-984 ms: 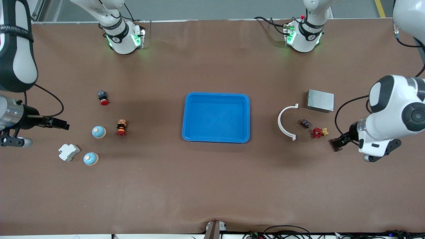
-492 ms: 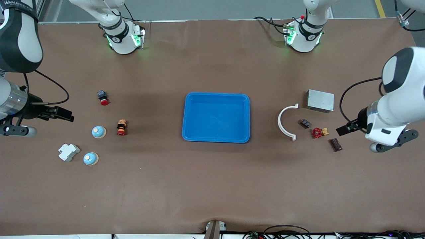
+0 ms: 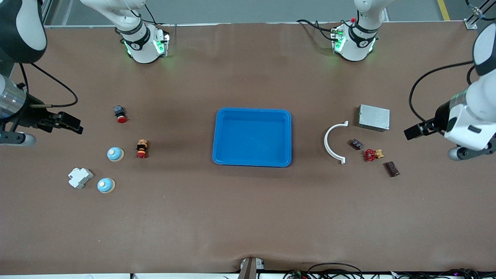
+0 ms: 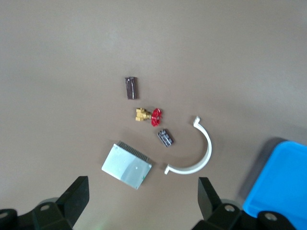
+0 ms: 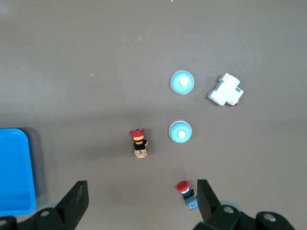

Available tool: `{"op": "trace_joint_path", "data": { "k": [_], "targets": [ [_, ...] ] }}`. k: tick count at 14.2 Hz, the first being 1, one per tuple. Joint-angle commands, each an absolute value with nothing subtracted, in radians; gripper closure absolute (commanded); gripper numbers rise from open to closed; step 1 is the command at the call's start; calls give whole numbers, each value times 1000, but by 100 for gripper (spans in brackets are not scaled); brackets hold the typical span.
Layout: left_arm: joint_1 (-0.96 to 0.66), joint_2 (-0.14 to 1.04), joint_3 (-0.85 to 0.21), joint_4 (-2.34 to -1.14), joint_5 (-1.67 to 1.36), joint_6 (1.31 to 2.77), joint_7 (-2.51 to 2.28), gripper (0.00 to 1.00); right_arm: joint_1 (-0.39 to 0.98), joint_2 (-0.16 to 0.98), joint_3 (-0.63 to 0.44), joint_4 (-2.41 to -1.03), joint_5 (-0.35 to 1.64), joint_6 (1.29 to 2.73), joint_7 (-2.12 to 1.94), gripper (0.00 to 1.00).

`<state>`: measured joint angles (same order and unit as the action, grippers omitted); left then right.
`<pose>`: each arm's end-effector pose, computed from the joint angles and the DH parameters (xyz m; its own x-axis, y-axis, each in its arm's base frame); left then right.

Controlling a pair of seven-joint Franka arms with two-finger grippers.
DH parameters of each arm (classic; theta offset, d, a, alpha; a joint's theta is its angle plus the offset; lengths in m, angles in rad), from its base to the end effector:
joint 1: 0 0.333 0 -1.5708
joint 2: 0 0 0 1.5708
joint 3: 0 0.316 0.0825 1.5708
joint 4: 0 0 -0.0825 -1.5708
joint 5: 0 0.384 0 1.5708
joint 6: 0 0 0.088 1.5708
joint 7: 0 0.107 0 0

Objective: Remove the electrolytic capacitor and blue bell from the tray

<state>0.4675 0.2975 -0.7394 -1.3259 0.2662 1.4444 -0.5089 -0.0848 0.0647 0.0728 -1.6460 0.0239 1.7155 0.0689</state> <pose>0.6104 -0.0695 0.5911 0.9616 0.2681 -0.0583 0.2608 -0.9592 -0.1095 0.5830 -0.0059 0.5647 0.9964 -0.0844 0.0029 -0.0843 -0.9960 -0.0286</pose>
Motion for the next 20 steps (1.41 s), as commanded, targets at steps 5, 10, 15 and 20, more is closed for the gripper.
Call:
{"op": "trace_joint_path", "data": {
  "k": [5,10,15,20],
  "targets": [
    [476,157,-724,-1338,245,1390,-361,0,-94,-54,67,-1680,25,1652,77,0],
    [314,95,-487,-1347,183,1391,-298,0,-97,-83,66,-1680,25,1647,78,0],
    [53,-9,-146,-1500,64,1469,-221,0,-97,-80,58,-1611,17,1589,63,0],
    [-35,-80,-97,-1577,37,1463,-221,0,-97,-75,57,-1563,-17,1507,31,0]
  ]
}}
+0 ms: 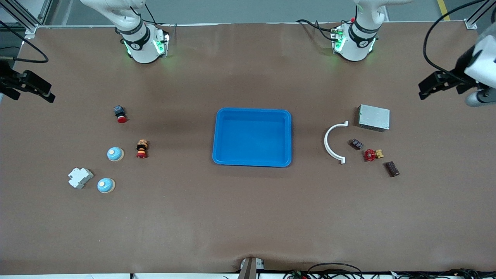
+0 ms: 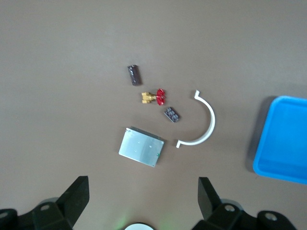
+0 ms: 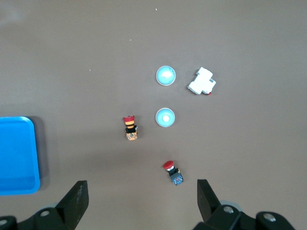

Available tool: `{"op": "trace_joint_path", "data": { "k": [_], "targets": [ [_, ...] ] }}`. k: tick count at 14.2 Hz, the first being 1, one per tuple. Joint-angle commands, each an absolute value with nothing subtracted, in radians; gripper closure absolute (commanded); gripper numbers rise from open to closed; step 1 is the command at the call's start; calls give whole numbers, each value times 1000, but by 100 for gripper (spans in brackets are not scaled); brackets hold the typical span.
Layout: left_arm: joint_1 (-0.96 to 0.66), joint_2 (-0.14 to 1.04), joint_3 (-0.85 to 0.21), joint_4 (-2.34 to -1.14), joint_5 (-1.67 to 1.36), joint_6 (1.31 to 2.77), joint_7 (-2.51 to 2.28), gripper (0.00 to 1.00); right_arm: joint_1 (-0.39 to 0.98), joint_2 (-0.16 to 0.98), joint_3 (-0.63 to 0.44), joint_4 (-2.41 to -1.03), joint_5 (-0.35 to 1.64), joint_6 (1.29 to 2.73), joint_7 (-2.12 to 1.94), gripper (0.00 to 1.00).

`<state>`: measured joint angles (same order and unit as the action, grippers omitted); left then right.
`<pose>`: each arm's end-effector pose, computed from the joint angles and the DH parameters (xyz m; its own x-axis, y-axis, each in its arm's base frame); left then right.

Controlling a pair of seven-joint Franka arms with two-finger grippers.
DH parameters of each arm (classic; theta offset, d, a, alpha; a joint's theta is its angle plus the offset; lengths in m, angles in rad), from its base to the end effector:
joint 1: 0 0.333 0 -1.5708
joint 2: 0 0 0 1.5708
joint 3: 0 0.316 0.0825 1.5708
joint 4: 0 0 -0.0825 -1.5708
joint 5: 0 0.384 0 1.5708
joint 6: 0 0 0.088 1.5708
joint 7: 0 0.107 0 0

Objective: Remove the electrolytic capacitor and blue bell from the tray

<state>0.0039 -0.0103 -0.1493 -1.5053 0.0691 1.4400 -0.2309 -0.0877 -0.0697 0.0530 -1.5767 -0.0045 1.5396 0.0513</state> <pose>0.5333 -0.0704 0.6497 0.9949 0.0940 -0.0372 0.0907 -0.9926 -0.0810 0.5294 -0.0177 0.6567 0.9958 -0.0860 0.0329 -0.0863 -0.9962 0.0065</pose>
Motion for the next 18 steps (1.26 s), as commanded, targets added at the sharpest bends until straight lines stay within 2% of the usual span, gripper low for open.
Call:
{"op": "trace_joint_path", "data": {
  "k": [1,8,18],
  "targets": [
    [-57,-84,-75,-1577,32,1459,-218,0,-97,-75,57,-1551,-17,1491,29,0],
    [-29,-115,-67,-1583,25,1442,-138,0,-98,-74,57,-1525,0,1411,43,0],
    [-35,-112,-78,-1554,23,1376,-133,0,-100,-66,57,-1539,15,1419,46,0]
  ]
}}
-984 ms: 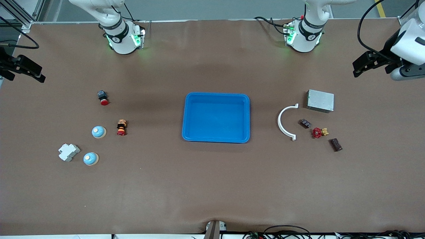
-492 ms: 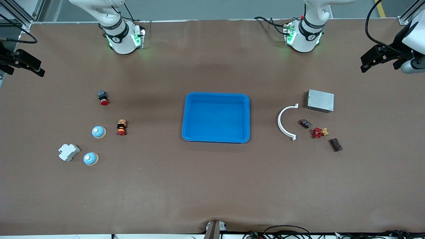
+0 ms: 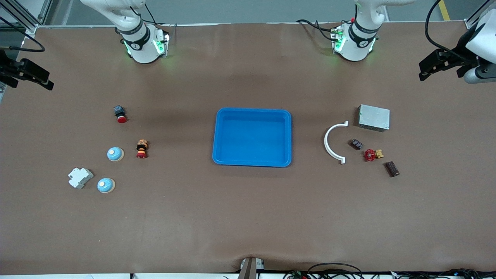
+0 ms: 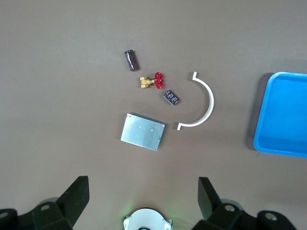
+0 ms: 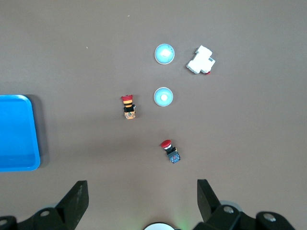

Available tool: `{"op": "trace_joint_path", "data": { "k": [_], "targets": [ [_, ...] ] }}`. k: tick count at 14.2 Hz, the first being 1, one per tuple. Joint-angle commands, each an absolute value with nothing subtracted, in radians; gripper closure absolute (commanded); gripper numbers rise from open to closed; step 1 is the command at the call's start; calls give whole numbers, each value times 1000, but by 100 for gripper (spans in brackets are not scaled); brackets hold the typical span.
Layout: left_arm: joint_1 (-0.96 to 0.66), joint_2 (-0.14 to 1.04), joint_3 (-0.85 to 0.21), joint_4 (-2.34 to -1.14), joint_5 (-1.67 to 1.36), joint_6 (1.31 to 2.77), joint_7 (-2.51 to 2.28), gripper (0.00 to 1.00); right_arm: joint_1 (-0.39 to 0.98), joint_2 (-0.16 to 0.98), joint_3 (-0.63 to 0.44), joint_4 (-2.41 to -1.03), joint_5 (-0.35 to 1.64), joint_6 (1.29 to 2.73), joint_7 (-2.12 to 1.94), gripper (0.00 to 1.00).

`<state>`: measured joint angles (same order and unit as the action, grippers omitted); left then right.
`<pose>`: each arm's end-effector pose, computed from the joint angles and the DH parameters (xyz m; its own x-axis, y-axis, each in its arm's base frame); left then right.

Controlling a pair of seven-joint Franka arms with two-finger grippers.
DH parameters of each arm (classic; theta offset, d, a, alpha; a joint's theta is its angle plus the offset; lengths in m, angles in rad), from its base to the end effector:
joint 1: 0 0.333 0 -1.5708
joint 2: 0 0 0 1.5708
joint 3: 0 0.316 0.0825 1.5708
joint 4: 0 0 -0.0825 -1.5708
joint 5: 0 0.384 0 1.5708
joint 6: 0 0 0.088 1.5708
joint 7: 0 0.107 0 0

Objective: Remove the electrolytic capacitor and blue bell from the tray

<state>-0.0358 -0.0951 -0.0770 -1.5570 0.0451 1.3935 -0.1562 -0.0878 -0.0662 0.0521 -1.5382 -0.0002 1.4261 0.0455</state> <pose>0.5026 -0.0537 0.6664 0.9969 0.0522 -0.0594 0.0485 -0.9969 -0.0621 0.5181 -0.0174 0.6628 0.9956 -0.0814 -0.0458 -0.0812 -0.9967 0.0057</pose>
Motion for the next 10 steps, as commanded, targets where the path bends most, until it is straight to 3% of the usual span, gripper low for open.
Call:
{"op": "trace_joint_path", "data": {
  "k": [1,10],
  "targets": [
    [-40,-112,-80,-1552,25,1376,-133,0,-100,-66,57,-1542,15,1420,45,0],
    [-38,-103,-100,-1528,23,1376,-143,0,-100,-66,57,-1543,14,1422,43,0]
  ]
}}
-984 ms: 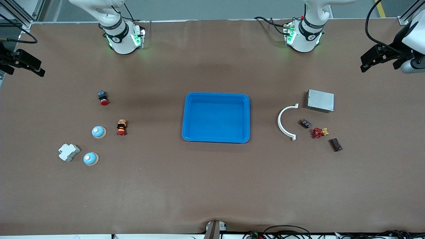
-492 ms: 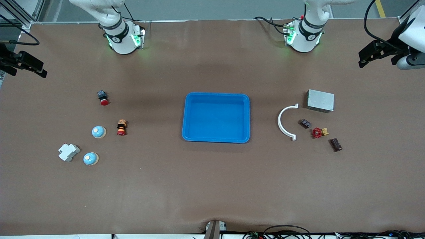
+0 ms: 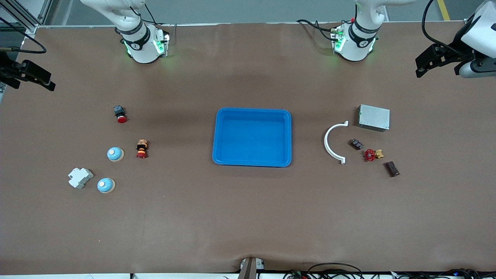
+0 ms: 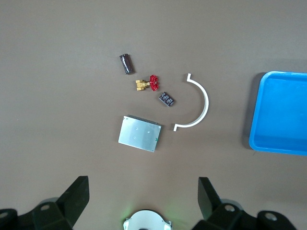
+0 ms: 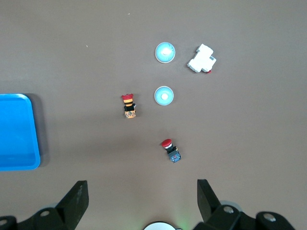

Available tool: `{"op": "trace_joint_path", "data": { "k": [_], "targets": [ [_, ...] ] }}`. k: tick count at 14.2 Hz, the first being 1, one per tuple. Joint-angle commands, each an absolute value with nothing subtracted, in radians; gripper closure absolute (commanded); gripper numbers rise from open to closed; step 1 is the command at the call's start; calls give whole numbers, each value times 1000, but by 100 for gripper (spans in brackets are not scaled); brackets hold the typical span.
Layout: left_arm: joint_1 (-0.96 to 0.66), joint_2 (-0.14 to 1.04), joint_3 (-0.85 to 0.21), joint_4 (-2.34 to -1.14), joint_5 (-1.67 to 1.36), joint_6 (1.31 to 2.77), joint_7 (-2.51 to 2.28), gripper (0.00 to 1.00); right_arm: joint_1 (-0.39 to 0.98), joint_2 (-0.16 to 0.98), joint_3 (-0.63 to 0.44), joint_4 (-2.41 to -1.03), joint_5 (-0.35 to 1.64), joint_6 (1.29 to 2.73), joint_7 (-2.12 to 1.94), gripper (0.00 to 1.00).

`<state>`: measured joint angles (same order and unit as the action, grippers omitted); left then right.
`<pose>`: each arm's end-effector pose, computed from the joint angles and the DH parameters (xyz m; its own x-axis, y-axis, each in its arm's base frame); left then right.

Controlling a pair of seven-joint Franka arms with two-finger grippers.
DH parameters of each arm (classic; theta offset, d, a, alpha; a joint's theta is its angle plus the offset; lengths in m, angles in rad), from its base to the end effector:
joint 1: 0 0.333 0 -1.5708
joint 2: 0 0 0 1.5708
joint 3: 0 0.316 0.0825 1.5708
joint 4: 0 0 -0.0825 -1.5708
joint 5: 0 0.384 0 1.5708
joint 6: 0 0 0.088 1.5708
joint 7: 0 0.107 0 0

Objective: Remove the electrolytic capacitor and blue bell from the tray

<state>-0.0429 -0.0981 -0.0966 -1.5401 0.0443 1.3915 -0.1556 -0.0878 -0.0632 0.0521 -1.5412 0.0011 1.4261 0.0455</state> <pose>0.4994 -0.0677 0.6753 0.9988 0.0248 -0.0418 0.0223 -0.9979 -0.0606 0.5191 -0.0174 0.6598 0.9954 -0.0812 -0.0518 -0.0811 -0.9967 0.0045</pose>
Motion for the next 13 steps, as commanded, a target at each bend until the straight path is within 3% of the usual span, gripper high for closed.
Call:
{"op": "trace_joint_path", "data": {
  "k": [1,13],
  "targets": [
    [-37,-103,-100,-1528,23,1376,-143,0,-100,-66,57,-1543,14,1422,43,0],
    [-37,-98,-100,-1525,23,1376,-158,0,-101,-66,57,-1543,46,1427,46,0]
  ]
}}
